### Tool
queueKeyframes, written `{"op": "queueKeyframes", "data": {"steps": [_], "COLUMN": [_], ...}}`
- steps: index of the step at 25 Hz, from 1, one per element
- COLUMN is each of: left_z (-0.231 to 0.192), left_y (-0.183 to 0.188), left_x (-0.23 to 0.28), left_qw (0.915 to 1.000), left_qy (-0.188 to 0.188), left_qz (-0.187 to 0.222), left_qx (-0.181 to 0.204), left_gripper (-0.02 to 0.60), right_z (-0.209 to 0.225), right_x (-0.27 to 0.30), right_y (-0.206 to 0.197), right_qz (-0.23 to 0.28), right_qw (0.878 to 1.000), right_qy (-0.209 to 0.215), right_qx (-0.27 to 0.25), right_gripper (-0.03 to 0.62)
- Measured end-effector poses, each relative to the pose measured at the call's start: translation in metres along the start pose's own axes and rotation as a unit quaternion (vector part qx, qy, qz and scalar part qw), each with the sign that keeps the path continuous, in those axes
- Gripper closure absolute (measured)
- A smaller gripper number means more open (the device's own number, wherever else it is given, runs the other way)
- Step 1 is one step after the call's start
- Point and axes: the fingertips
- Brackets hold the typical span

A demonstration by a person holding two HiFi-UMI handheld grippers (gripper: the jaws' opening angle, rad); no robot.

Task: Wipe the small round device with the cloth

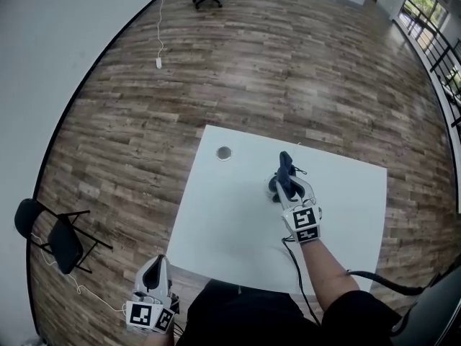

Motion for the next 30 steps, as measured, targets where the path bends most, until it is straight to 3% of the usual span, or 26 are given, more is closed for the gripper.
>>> {"op": "queueKeyframes", "data": {"steps": [3,5,11,17,20,25,27,30], "left_z": [0.010,0.016,0.021,0.027,0.024,0.011,0.010,0.012], "left_y": [0.002,0.001,-0.015,-0.020,-0.017,-0.019,-0.019,-0.017], "left_x": [0.006,0.007,0.004,-0.001,-0.005,-0.009,-0.009,-0.007], "left_qw": [0.9999,0.9998,0.9998,0.9998,0.9998,0.9997,0.9996,0.9997], "left_qy": [-0.011,-0.017,-0.013,-0.007,-0.003,0.011,0.011,0.006], "left_qz": [0.006,0.008,0.003,-0.002,0.000,-0.004,-0.005,-0.004], "left_qx": [-0.002,-0.002,-0.011,-0.020,-0.017,-0.020,-0.024,-0.025], "left_gripper": [0.578,0.578,0.578,0.577,0.577,0.578,0.577,0.578], "right_z": [0.024,0.030,0.012,-0.010,-0.019,-0.043,-0.053,-0.069], "right_x": [-0.016,-0.012,0.015,0.026,0.031,0.038,0.041,0.043], "right_y": [0.017,0.008,-0.044,-0.042,-0.040,-0.049,-0.063,-0.085], "right_qz": [0.008,-0.022,-0.118,-0.156,-0.176,-0.221,-0.238,-0.250], "right_qw": [0.999,0.998,0.993,0.982,0.970,0.933,0.926,0.925], "right_qy": [-0.035,-0.033,0.014,0.051,0.059,0.078,0.100,0.127], "right_qx": [-0.037,-0.044,-0.019,-0.098,-0.159,-0.272,-0.275,-0.256], "right_gripper": [0.503,0.503,0.503,0.502,0.502,0.502,0.502,0.502]}}
Point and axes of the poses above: the fingertips, and each gripper's own axes: x forward along the fingers, z to its right, y out of its top, and after that the axes turned 11 degrees about y, right-handed
